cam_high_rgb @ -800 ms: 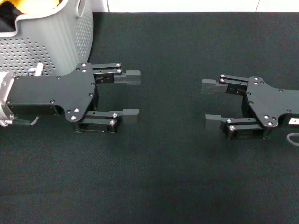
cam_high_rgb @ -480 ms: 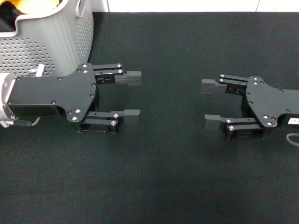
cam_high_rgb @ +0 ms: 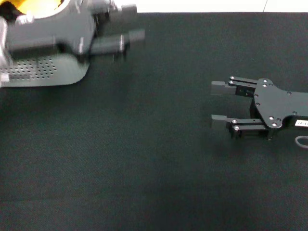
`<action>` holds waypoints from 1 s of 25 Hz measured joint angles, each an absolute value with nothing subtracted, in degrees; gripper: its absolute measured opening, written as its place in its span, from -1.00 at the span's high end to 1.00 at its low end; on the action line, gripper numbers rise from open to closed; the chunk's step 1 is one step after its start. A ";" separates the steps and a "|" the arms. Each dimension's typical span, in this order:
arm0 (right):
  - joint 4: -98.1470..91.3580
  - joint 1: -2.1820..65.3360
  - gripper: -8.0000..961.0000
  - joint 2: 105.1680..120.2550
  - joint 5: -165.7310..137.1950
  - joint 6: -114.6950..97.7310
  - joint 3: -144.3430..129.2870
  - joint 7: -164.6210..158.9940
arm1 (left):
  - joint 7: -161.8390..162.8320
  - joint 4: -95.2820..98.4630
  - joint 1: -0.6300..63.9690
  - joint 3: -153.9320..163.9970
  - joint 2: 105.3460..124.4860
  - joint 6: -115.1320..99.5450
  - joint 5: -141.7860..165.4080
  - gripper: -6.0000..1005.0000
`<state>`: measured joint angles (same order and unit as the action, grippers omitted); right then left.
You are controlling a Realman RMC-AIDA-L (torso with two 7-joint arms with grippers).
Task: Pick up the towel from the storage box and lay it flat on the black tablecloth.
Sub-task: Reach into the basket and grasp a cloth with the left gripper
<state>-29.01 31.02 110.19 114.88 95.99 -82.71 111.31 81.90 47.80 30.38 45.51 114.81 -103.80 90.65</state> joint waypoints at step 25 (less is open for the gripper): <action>-26.74 27.57 -0.66 110.68 114.09 92.56 -79.71 114.10 | 109.03 98.33 21.19 45.25 119.82 -73.67 130.56 -0.30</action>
